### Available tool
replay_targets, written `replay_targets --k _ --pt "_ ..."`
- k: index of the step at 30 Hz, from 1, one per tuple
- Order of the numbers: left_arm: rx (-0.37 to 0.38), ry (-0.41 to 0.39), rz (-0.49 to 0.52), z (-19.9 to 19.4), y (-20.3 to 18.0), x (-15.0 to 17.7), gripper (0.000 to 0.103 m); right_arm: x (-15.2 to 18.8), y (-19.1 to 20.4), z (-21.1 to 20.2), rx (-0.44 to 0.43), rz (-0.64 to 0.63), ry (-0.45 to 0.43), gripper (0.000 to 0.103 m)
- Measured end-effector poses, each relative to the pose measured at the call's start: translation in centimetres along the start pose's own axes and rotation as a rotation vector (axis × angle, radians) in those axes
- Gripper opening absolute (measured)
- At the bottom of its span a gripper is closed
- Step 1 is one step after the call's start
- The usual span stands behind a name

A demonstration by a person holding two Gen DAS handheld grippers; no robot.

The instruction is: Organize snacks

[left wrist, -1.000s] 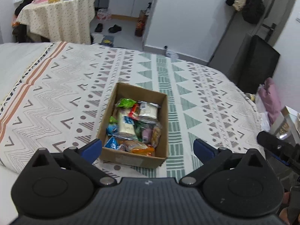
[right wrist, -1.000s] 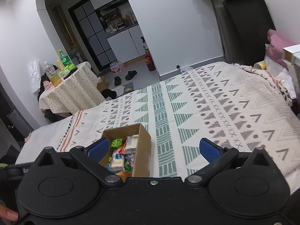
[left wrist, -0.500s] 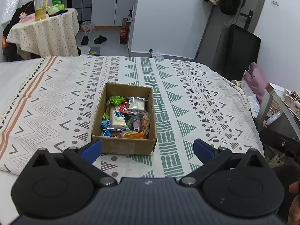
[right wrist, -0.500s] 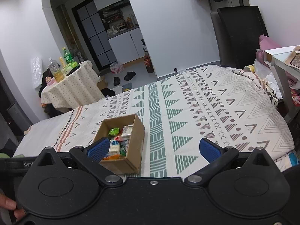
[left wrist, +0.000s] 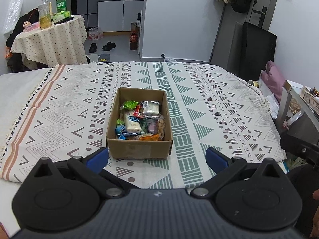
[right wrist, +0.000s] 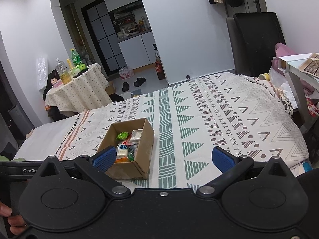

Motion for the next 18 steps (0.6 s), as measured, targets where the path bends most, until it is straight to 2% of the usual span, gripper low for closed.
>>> replay_targets --k 18 --pt "-0.021 0.025 0.001 1.3 0.2 -0.3 0.103 0.2 -0.4 0.9 0.008 -0.001 0.021 0.103"
Point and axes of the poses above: each gripper's, at about its wrist camera, not at the fingertips, and z roughly the way its jaws point, y to its left, x to its underside, the point moved 7 cm from there along z, roughly the way its jaws point, and after that the axes turned 5 degrees about x, right-handed, at the moved point
